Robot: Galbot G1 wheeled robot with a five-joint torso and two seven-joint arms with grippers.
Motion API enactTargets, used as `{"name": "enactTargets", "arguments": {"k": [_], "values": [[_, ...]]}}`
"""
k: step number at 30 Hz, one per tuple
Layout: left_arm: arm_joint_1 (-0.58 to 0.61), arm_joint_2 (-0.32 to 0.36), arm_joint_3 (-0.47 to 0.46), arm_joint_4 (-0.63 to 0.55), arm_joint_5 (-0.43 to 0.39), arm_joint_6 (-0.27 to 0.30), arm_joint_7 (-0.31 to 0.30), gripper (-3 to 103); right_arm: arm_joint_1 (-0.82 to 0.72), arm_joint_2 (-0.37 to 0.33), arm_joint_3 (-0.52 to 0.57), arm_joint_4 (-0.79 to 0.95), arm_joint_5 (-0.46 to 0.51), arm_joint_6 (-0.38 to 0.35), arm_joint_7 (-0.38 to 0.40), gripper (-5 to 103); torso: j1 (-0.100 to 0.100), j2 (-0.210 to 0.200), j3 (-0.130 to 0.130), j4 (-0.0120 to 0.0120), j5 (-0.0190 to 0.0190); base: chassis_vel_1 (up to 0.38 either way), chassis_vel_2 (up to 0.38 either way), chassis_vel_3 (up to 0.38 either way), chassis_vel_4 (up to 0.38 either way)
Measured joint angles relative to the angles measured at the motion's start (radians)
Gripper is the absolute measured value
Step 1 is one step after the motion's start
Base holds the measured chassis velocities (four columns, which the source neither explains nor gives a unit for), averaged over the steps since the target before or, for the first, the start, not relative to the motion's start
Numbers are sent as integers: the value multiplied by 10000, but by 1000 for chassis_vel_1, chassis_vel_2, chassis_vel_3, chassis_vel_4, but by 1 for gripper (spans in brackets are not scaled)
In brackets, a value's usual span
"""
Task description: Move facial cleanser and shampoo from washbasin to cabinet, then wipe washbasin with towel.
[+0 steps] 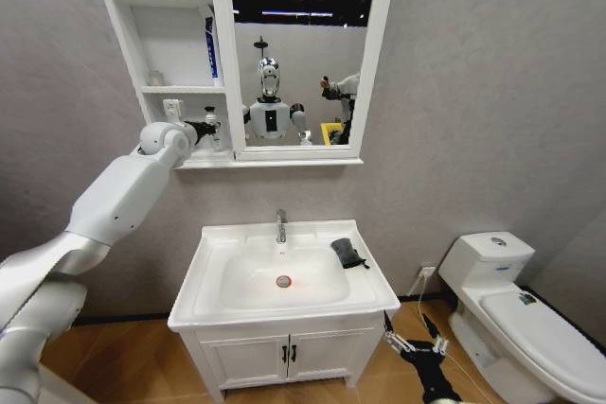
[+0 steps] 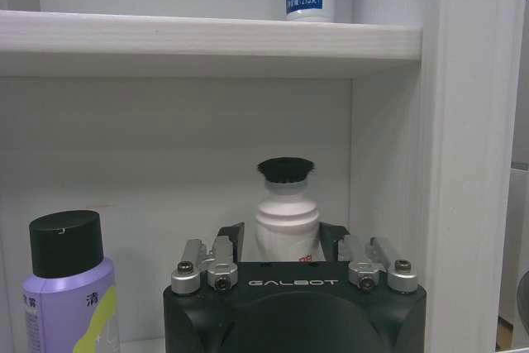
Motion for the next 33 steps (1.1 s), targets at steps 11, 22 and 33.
{"name": "enactTargets", "arguments": {"k": [11, 22, 33], "values": [[46, 610, 65, -587, -331, 98, -34, 90, -12, 23, -6, -12, 1, 44, -5, 100, 1, 0, 0, -4, 0, 0, 0, 0, 0], [4458, 3550, -2458, -5972, -999, -533, -443, 100, 10, 84, -199, 119, -47, -195, 45, 100, -1, 1, -2, 4, -2, 0, 0, 0, 0], [13931, 2437, -8643, -9883, 2597, -1240, -1006, 100, -387, 79, 151, 225, 348, -104, 93, 100, -1, 0, -3, -2, -2, 0, 0, 0, 0]]}}
